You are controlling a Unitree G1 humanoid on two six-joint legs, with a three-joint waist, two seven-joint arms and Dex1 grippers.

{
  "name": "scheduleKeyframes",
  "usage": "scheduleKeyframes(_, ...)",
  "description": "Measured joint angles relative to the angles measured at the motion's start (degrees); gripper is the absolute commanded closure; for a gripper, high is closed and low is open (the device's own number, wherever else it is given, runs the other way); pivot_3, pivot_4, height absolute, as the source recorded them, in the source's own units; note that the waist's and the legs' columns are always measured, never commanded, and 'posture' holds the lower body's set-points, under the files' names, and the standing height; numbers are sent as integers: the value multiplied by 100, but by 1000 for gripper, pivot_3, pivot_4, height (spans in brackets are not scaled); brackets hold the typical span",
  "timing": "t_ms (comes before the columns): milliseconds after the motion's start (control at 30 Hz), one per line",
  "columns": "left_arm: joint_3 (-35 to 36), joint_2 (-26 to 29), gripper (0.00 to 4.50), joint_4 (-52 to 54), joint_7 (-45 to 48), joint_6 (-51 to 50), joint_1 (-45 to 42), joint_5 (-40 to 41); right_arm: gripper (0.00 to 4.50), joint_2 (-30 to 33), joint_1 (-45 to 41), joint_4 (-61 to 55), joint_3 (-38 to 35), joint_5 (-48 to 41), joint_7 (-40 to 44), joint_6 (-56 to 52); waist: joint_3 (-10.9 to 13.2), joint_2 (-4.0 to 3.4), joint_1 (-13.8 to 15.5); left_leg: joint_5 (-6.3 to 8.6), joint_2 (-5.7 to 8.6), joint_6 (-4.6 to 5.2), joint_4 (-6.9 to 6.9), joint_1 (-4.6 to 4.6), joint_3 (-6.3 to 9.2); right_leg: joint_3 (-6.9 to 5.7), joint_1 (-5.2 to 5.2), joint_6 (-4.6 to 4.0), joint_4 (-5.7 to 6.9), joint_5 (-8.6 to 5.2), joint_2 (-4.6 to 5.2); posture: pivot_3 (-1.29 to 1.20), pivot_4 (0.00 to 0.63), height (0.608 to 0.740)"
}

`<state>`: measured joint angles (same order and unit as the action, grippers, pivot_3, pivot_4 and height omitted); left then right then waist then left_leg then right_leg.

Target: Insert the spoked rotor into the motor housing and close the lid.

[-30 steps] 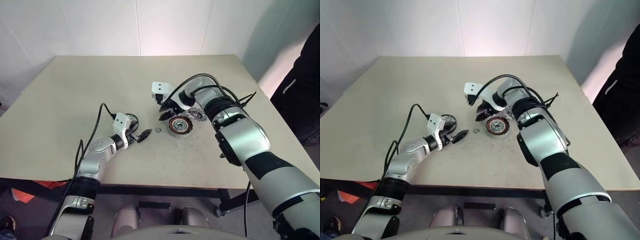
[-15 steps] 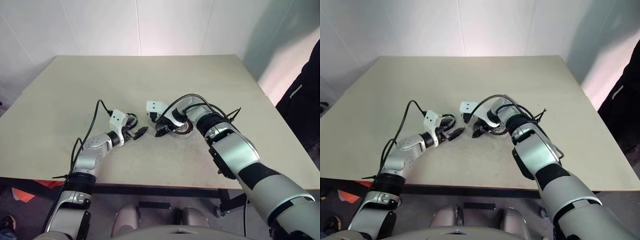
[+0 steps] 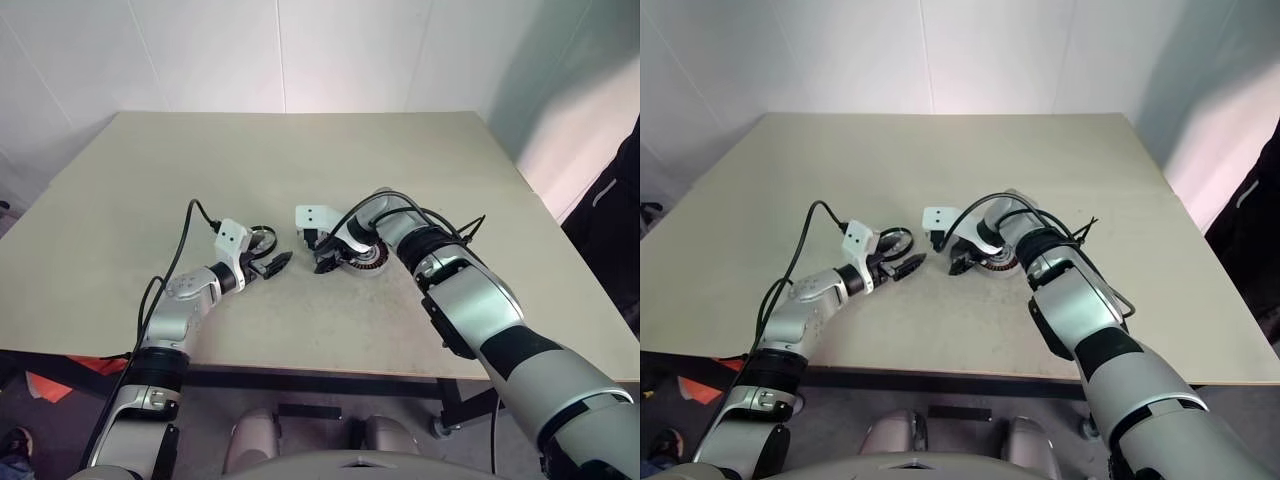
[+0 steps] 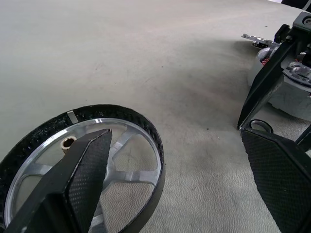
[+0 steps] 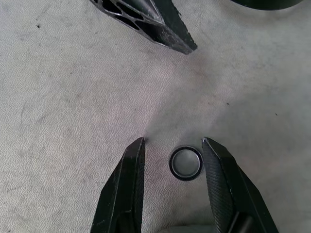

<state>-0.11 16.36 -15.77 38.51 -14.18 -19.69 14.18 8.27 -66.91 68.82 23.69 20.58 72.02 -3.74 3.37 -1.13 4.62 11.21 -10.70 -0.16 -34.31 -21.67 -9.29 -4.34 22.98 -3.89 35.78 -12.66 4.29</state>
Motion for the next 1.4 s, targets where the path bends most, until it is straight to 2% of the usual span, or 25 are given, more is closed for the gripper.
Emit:
scheduleKeyframes(467, -14, 0, 0, 89, 1, -15, 76, 1, 2452, 105, -44, 145, 68, 8, -135, 225, 0, 0, 37, -1, 0, -1, 0, 2, 0, 0, -3, 0, 0, 0, 0, 0, 0, 740)
scheduleKeyframes(633, -15, 0, 0, 98, -1, -29, 81, 0, 3926, 152, -41, 144, 171, 47, -47, 333, 0, 0, 82, -1, 0, -1, 0, 19, -1, 0, -23, 0, -1, 0, 0, 0, 0, 740)
scheduleKeyframes(900, -19, -2, 0, 98, 1, -32, 80, 0, 3936, 173, -39, 135, 167, 48, -45, 337, 0, 0, 90, -1, -1, -1, 0, 30, -2, 0, -38, 0, -3, 0, 1, 0, 0, 740)
scheduleKeyframes(1133, -26, -50, 0, 94, 2, -32, 64, 0, 3936, 285, -85, -218, -241, -245, 64, -87, 1, 1, 82, -2, -5, -1, -1, 10, -4, -1, -14, 0, -2, 0, 0, 0, 0, 740)
scheduleKeyframes(1267, -41, -100, 0, 84, 8, -30, 34, 0, 3936, 666, -186, -1138, -551, -586, 317, -517, 1, 3, 90, -3, -8, 3, -1, -6, -5, -7, 1, 0, -4, 0, -1, 0, 0, 740)
scheduleKeyframes(1400, -44, -128, 0, 54, 15, -24, 5, -2, 3936, 1332, 69, -2141, -670, -737, 500, -800, 2, 19, 136, -3, -6, 6, -1, -9, -4, -8, -3, 1, -10, 0, 0, 0, 0, 740)
